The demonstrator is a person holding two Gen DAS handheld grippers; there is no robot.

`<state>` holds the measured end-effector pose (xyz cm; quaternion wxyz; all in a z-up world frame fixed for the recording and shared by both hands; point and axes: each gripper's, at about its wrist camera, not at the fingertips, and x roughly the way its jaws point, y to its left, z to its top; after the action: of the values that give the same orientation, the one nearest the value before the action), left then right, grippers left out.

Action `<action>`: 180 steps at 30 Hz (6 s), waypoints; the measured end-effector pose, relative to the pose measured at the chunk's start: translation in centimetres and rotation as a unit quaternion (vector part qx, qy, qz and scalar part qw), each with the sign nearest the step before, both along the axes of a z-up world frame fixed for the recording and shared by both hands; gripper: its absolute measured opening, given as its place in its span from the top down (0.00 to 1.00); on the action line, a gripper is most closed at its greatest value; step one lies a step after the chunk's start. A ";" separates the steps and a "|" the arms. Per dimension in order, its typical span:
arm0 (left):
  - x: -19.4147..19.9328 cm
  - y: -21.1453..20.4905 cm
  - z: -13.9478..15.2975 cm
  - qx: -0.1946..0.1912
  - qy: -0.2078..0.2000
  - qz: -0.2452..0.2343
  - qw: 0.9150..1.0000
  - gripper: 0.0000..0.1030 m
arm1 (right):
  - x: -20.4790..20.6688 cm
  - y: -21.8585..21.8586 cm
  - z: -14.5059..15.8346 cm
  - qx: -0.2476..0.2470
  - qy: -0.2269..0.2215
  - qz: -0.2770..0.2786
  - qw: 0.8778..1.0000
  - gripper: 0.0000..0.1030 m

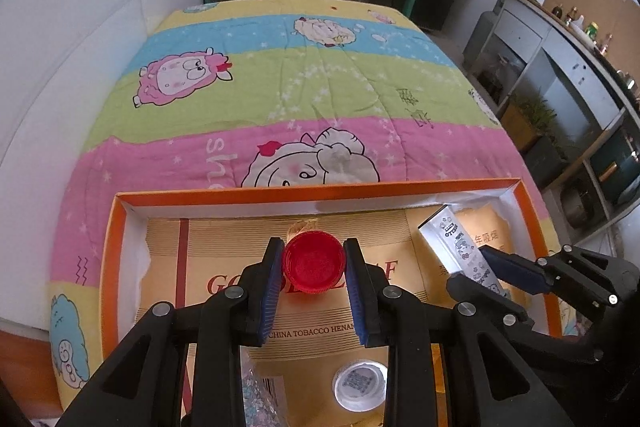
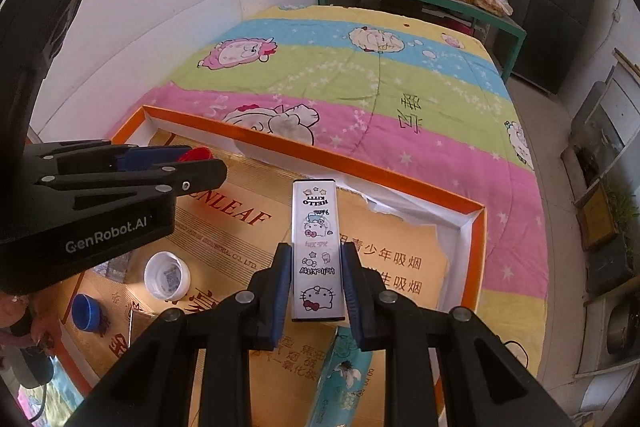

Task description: Organize rigid objects

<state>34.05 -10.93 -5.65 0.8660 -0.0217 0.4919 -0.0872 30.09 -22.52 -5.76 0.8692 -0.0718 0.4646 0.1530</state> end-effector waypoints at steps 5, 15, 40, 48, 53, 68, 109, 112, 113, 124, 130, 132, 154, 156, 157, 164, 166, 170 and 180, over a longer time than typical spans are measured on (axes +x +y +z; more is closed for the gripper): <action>0.2 -0.2 -0.8 0.006 0.008 -0.002 1.000 0.70 | 0.1 0.0 -0.4 -0.001 0.004 -0.002 1.000 0.76; 0.4 -0.1 -1.2 -0.002 0.011 -0.003 1.000 0.70 | 0.3 -0.1 -1.1 -0.001 0.011 -0.005 1.000 0.76; -0.1 -0.7 -1.0 0.006 0.011 -0.015 1.000 0.50 | 0.3 0.2 -1.1 -0.002 0.019 0.001 1.000 0.68; -0.6 -0.1 -0.3 -0.003 0.002 -0.014 1.000 0.50 | -0.3 0.3 -0.5 -0.001 0.012 0.000 1.000 0.65; -1.3 0.2 0.5 -0.006 -0.009 -0.013 1.000 0.50 | -1.1 0.3 0.4 0.009 0.005 -0.008 1.000 0.65; -4.2 1.3 2.5 -0.009 -0.032 -0.003 0.999 0.50 | -3.7 -0.3 2.0 0.026 -0.011 -0.044 0.999 0.65; -17.7 3.1 10.1 -0.018 -0.114 -0.003 0.993 0.50 | -14.7 1.4 7.7 0.029 -0.073 -0.059 0.995 0.65; -19.1 3.4 10.5 -0.016 -0.126 -0.002 0.992 0.50 | -15.9 1.6 8.1 0.026 -0.082 -0.062 0.994 0.65; -19.4 3.4 10.7 -0.017 -0.129 -0.001 0.992 0.50 | -16.2 1.7 8.2 0.024 -0.086 -0.063 0.994 0.65; -24.1 4.6 11.8 -0.025 -0.154 0.005 0.988 0.50 | -19.8 2.3 9.4 0.037 -0.109 -0.071 0.991 0.65; -26.2 5.0 12.4 -0.026 -0.167 0.010 0.986 0.50 | -21.6 2.2 9.7 0.054 -0.116 -0.083 0.988 0.65; -26.9 5.0 12.6 -0.023 -0.170 0.013 0.985 0.50 | -22.2 2.3 9.9 0.054 -0.121 -0.089 0.987 0.65; -36.4 5.7 16.0 0.020 -0.233 0.091 0.968 0.50 | -30.1 4.4 13.2 0.056 -0.208 -0.105 0.971 0.65; -37.1 5.9 16.1 0.016 -0.236 0.091 0.967 0.50 | -30.7 4.5 13.3 0.059 -0.213 -0.106 0.970 0.65; -37.3 5.9 16.2 0.016 -0.236 0.089 0.967 0.50 | -31.0 4.5 13.4 0.060 -0.215 -0.108 0.969 0.65; -38.9 6.3 16.0 0.013 -0.244 0.090 0.965 0.50 | -33.0 4.8 13.9 0.048 -0.238 -0.129 0.961 0.65; -39.3 6.3 16.0 0.015 -0.247 0.090 0.965 0.50 | -33.4 4.9 14.0 0.052 -0.239 -0.128 0.961 0.65; -40.0 6.3 16.0 0.016 -0.252 0.088 0.963 0.50 | -33.7 5.1 14.1 0.049 -0.240 -0.128 0.961 0.65; -40.4 6.5 16.1 0.020 -0.252 0.091 0.963 0.50 | -33.8 5.1 13.6 0.059 -0.227 -0.126 0.964 0.65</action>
<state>-6.35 -4.43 10.42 0.9665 -0.0264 0.2551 -0.0014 -3.70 -17.43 7.80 0.9668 0.0062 0.2506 0.0489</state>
